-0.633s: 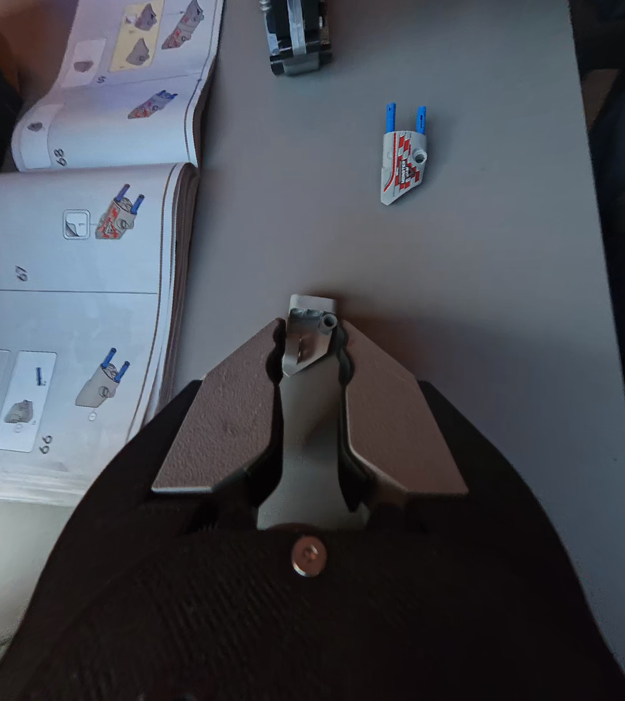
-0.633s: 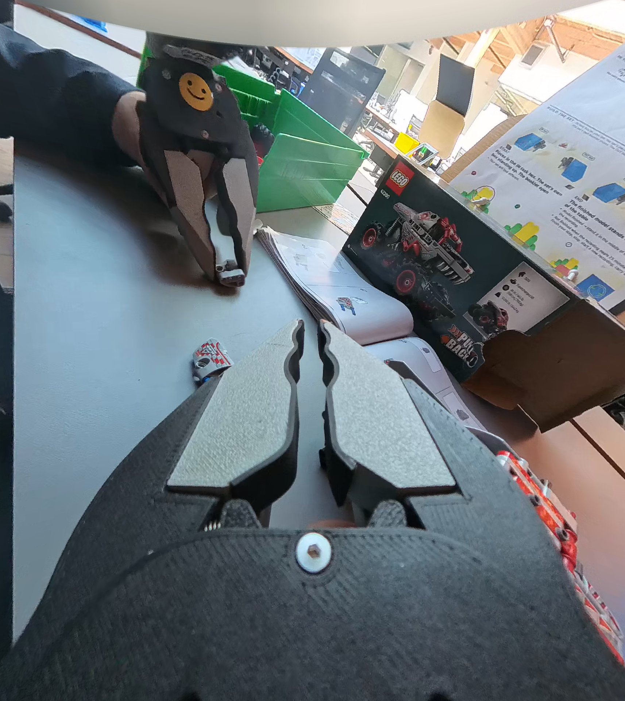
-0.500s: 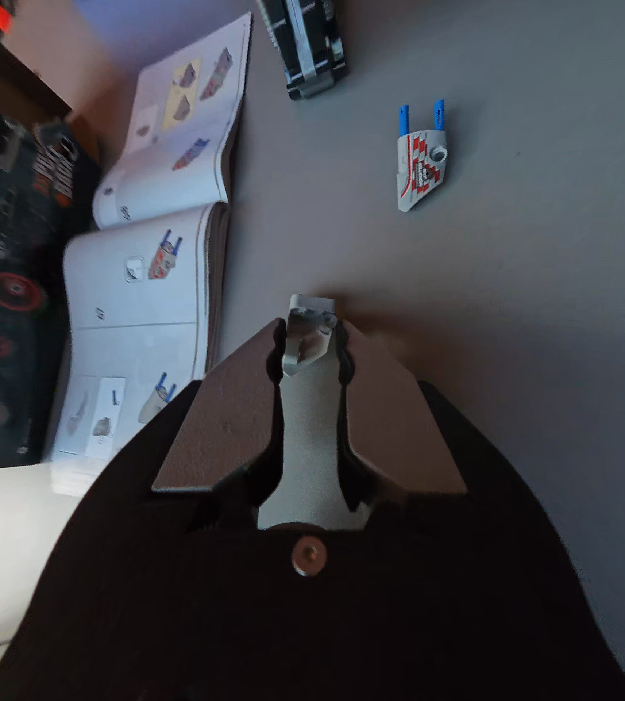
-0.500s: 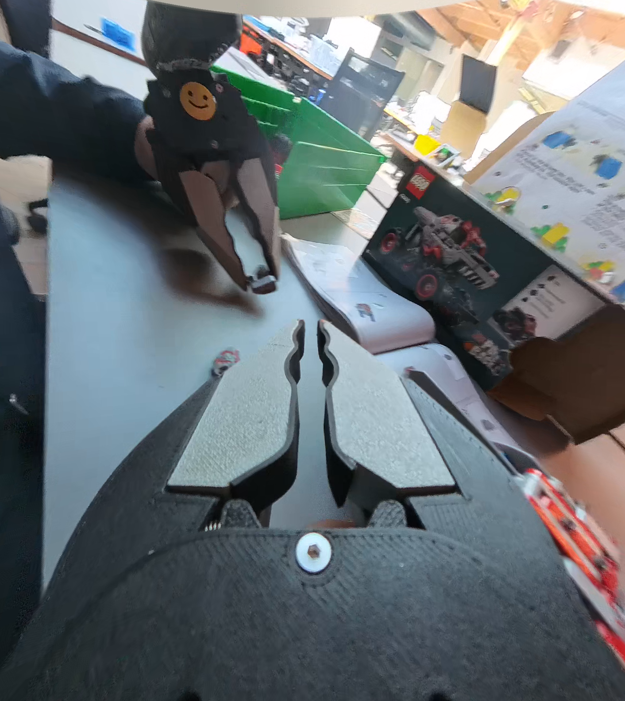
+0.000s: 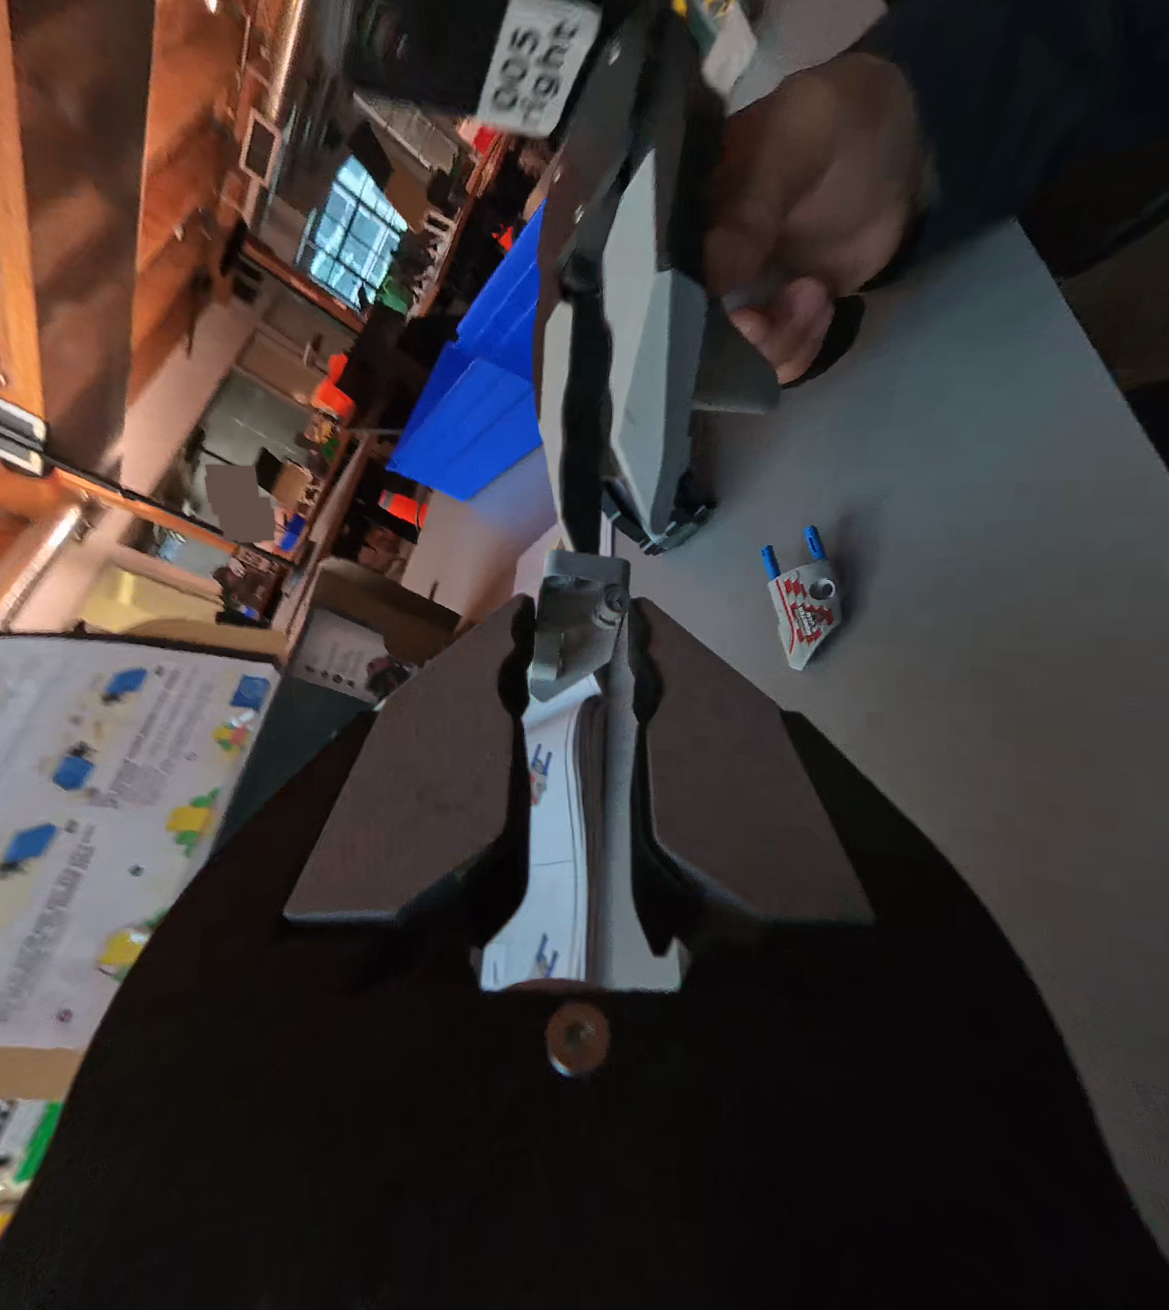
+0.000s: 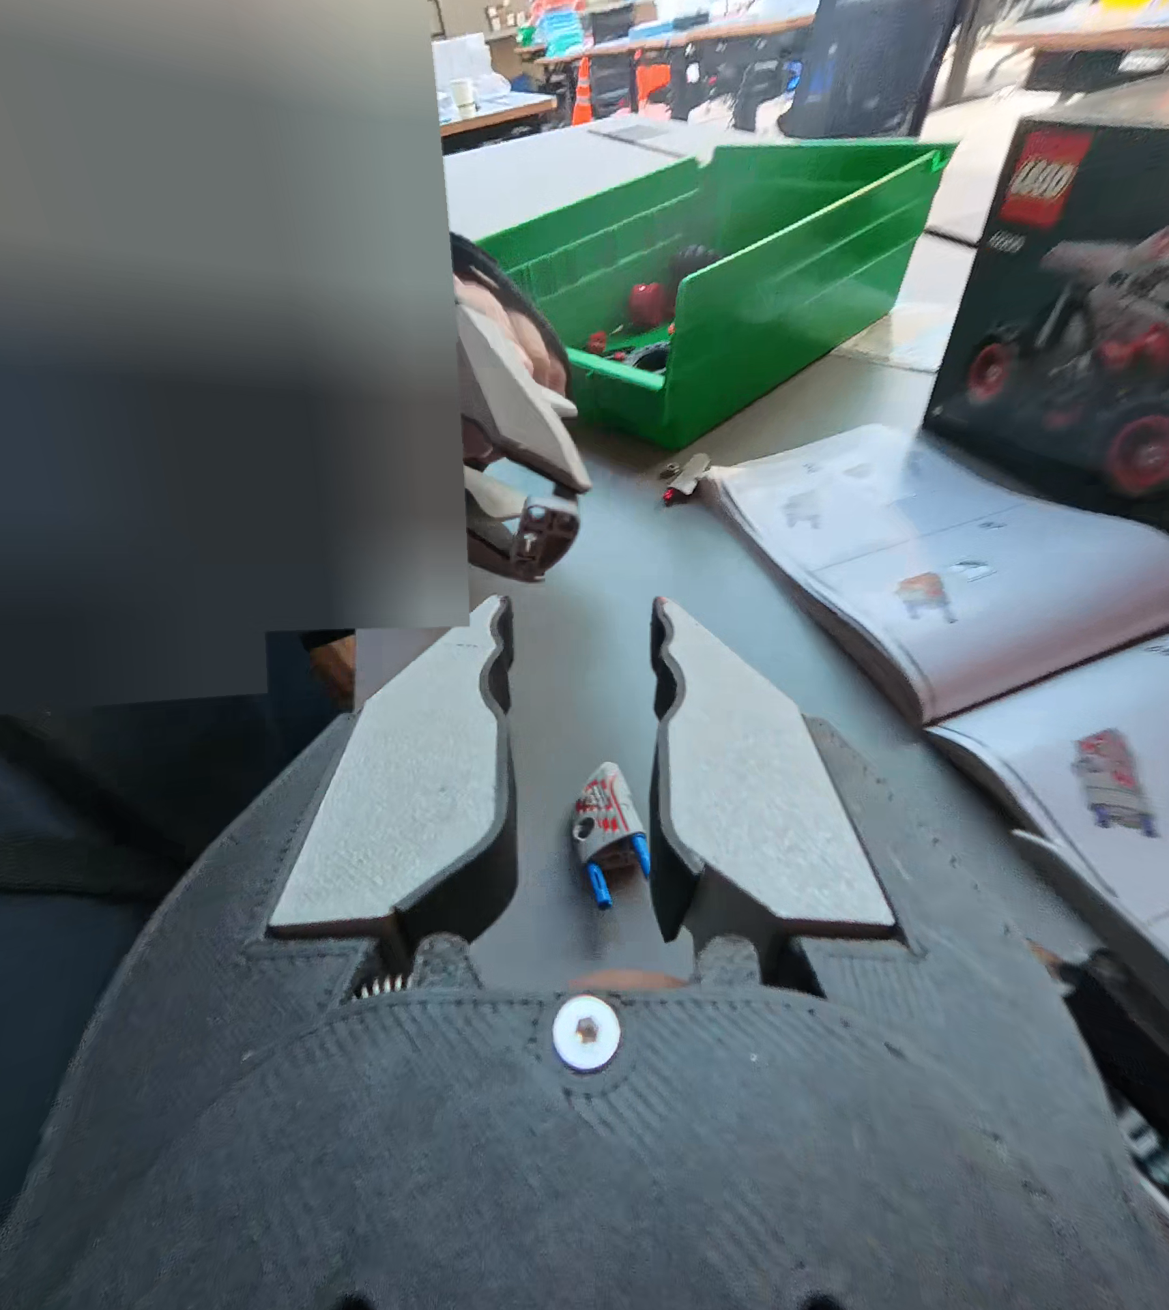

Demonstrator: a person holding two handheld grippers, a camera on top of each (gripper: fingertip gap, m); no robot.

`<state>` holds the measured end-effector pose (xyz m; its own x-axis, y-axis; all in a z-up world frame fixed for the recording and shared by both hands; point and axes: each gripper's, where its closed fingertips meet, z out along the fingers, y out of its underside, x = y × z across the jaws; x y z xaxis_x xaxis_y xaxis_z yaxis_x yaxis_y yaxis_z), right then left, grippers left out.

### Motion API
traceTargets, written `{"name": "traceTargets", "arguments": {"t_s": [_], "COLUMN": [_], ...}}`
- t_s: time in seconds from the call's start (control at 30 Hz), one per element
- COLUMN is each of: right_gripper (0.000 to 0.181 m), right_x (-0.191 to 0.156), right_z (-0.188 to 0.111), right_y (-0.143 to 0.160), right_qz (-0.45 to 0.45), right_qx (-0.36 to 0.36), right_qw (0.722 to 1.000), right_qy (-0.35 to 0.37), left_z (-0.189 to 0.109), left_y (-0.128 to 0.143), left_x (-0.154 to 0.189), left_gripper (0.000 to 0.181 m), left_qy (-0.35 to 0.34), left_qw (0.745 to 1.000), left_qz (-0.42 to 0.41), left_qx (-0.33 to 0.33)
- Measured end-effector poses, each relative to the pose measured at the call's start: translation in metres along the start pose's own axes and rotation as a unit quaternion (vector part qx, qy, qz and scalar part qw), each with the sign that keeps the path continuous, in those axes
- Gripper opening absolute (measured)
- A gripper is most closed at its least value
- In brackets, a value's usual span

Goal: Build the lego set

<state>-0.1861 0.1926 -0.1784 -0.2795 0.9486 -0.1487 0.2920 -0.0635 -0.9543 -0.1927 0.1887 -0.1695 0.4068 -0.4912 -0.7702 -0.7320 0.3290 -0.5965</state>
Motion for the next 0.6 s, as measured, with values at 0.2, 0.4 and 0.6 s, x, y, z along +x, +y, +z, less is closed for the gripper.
{"name": "traceTargets", "arguments": {"t_s": [0.2, 0.4, 0.6], "right_gripper": [0.027, 0.014, 0.014], "right_x": [-0.003, -0.007, 0.003], "right_z": [0.013, 0.016, 0.023], "right_y": [0.001, 0.002, 0.006], "right_qz": [0.029, 0.026, 0.018], "right_qx": [-0.030, -0.034, -0.039], "right_qw": [0.999, 0.998, 0.998], "right_qy": [-0.024, -0.051, -0.044], "left_z": [0.010, 0.013, 0.016], "left_y": [-0.002, 0.001, 0.014], "left_x": [0.008, 0.014, 0.013], "left_gripper": [0.023, 0.023, 0.023], "left_qy": [0.014, 0.010, 0.002], "left_qw": [0.995, 0.989, 0.990], "left_qz": [0.094, 0.144, 0.139], "left_qx": [-0.016, -0.019, -0.035]}}
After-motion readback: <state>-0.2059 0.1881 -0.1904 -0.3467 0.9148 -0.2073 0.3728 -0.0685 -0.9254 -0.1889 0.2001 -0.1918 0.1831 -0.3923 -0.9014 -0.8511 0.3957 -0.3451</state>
